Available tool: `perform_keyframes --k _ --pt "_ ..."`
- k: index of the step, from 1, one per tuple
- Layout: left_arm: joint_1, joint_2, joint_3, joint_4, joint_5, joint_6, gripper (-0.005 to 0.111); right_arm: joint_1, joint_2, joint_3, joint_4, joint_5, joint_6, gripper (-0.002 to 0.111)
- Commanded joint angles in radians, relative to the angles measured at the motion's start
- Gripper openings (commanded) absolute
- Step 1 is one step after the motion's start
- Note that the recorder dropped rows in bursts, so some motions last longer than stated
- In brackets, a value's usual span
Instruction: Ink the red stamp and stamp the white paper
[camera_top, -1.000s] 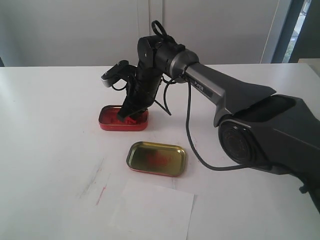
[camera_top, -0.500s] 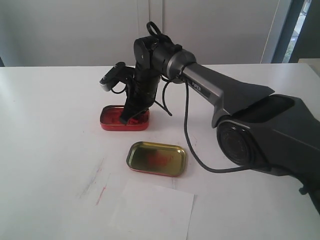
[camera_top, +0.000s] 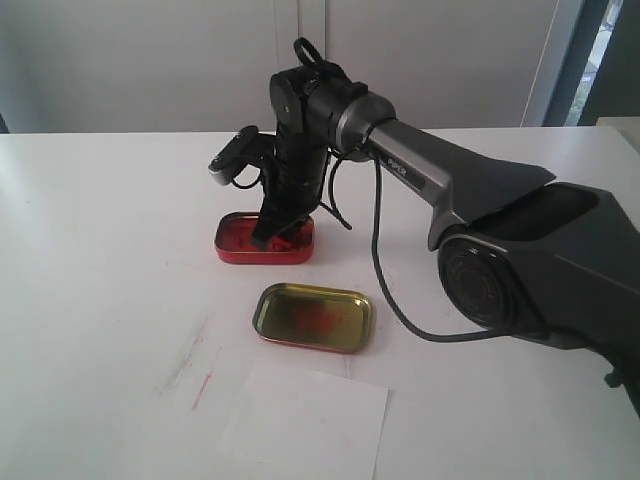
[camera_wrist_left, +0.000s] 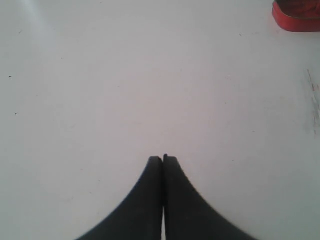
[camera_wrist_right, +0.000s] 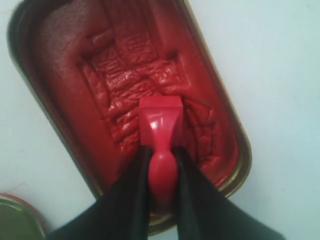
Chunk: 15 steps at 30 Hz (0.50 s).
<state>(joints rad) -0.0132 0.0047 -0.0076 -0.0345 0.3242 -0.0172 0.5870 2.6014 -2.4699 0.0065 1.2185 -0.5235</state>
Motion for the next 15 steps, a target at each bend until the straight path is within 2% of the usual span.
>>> perform_keyframes --k 1,15 --pt "0.002 -0.005 0.008 -0.002 0.009 -0.004 0.000 -0.009 -0.028 0.005 -0.006 0.003 0.011 0.000" --pt "0.002 -0.005 0.008 -0.002 0.009 -0.004 0.000 -0.009 -0.050 0.005 -0.006 0.003 0.011 0.000"
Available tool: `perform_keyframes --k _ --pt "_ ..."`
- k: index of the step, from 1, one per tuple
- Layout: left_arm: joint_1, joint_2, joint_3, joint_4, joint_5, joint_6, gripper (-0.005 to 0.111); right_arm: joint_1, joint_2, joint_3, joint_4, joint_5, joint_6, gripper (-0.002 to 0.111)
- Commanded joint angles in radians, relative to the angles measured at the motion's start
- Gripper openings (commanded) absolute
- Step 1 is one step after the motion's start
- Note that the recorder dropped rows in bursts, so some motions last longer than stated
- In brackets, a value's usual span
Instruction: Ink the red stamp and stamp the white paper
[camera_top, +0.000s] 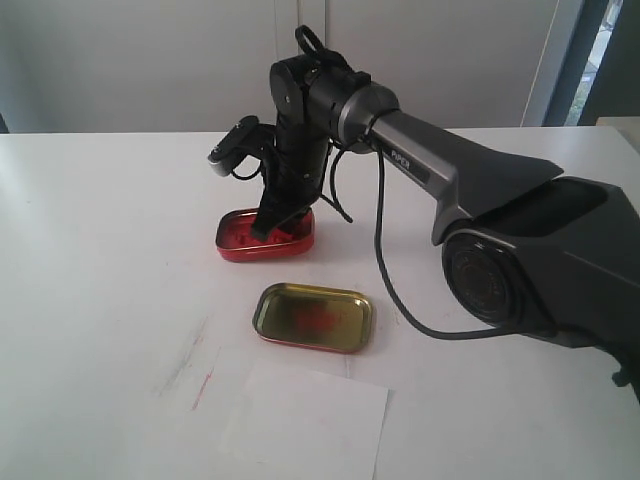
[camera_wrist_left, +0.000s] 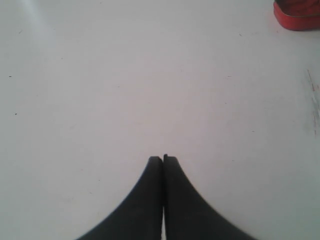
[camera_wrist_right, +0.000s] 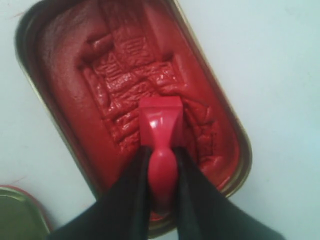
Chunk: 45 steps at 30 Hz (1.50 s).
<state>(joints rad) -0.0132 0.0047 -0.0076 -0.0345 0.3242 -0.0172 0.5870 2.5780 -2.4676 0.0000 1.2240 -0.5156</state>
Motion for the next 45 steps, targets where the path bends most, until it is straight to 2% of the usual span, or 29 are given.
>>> perform_keyframes --k 1,45 --pt "0.002 -0.005 0.008 -0.002 0.009 -0.004 0.000 -0.009 -0.027 0.002 0.000 -0.003 -0.002 0.000" --pt "0.002 -0.005 0.008 -0.002 0.009 -0.004 0.000 -0.009 -0.072 0.002 -0.020 -0.003 -0.029 0.000"
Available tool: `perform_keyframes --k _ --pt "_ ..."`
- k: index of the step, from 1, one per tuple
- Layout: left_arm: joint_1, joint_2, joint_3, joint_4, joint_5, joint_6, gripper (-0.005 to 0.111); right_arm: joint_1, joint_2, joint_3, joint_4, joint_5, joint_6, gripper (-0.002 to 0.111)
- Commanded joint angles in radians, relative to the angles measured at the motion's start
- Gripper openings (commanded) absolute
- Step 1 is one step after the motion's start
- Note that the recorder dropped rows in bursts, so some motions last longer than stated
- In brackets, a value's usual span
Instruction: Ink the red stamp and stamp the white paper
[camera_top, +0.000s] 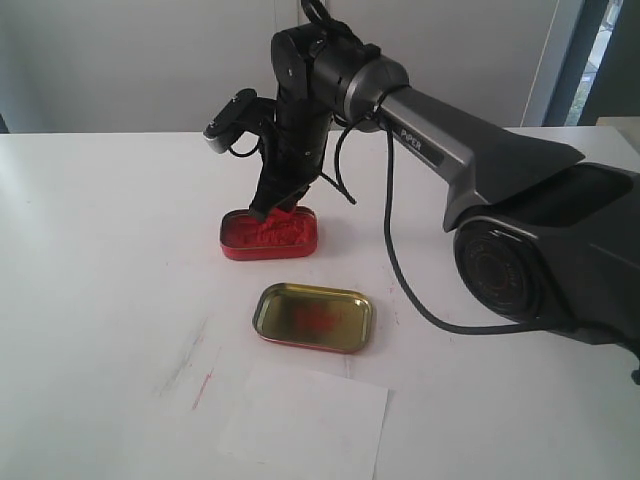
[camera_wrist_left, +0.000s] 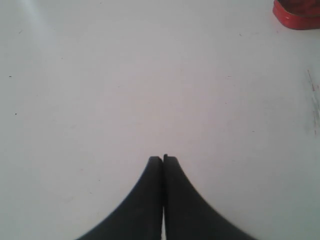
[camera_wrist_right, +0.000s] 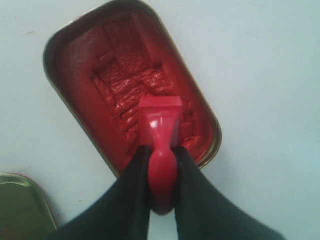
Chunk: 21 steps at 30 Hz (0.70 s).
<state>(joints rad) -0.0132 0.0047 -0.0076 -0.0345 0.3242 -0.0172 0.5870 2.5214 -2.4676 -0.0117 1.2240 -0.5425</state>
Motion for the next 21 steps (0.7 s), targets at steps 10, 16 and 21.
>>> perform_keyframes --k 10,16,21 --pt "0.002 -0.005 0.008 -0.002 0.009 -0.004 0.000 -0.009 -0.015 0.002 -0.008 -0.003 -0.037 0.000" --pt "0.002 -0.005 0.008 -0.002 0.009 -0.004 0.000 -0.009 -0.015 0.006 -0.002 -0.003 -0.237 0.000" --pt "0.002 -0.005 0.008 -0.002 0.009 -0.004 0.000 -0.009 -0.011 0.015 0.012 -0.003 -0.304 0.000"
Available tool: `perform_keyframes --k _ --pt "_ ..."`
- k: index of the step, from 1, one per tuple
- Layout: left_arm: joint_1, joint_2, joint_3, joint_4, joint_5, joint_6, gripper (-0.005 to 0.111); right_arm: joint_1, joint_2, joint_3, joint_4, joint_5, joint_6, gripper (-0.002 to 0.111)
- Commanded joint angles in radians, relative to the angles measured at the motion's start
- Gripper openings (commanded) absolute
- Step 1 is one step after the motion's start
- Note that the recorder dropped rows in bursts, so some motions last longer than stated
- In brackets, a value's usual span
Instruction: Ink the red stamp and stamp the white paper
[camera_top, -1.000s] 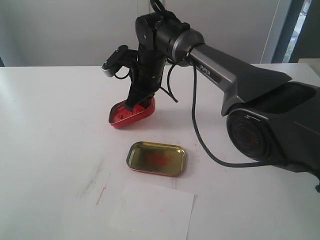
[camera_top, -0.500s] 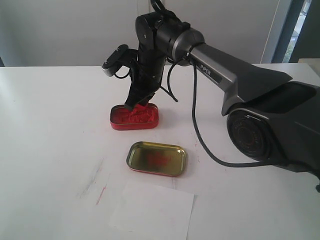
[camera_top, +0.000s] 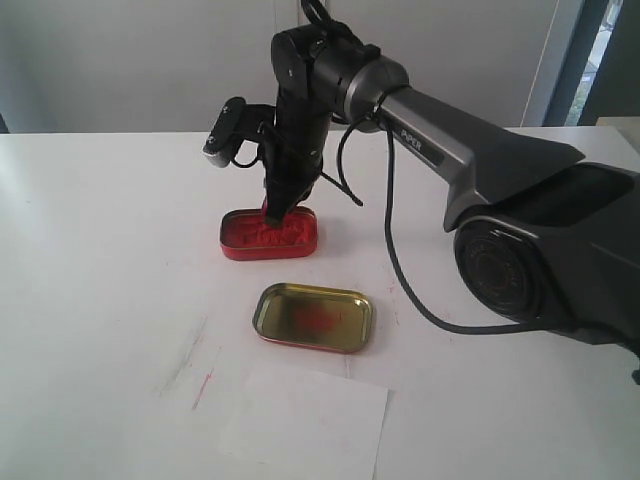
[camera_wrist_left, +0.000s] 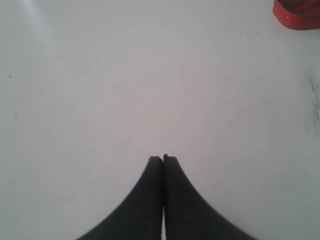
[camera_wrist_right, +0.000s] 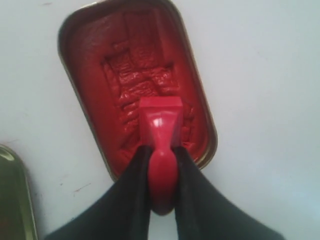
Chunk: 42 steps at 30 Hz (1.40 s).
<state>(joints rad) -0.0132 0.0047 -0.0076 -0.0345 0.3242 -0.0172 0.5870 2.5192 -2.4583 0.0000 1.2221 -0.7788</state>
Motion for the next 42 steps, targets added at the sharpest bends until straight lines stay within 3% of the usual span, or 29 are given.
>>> perform_keyframes --k 1,9,25,34,42 --pt "0.002 -0.005 0.008 -0.002 0.009 -0.004 0.000 -0.009 -0.007 0.005 0.000 -0.001 -0.087 0.000" --pt "0.002 -0.005 0.008 -0.002 0.009 -0.004 0.000 -0.009 -0.011 0.005 0.000 -0.001 -0.149 0.000" --pt "0.002 -0.005 0.008 -0.002 0.009 -0.004 0.000 -0.009 -0.083 0.008 0.007 -0.001 0.093 0.000" --pt "0.002 -0.005 0.008 -0.002 0.009 -0.004 0.000 -0.009 -0.226 0.230 0.007 -0.001 0.204 0.000" --pt "0.002 -0.005 0.008 -0.002 0.009 -0.004 0.000 -0.007 -0.304 0.329 0.009 -0.001 0.343 0.000"
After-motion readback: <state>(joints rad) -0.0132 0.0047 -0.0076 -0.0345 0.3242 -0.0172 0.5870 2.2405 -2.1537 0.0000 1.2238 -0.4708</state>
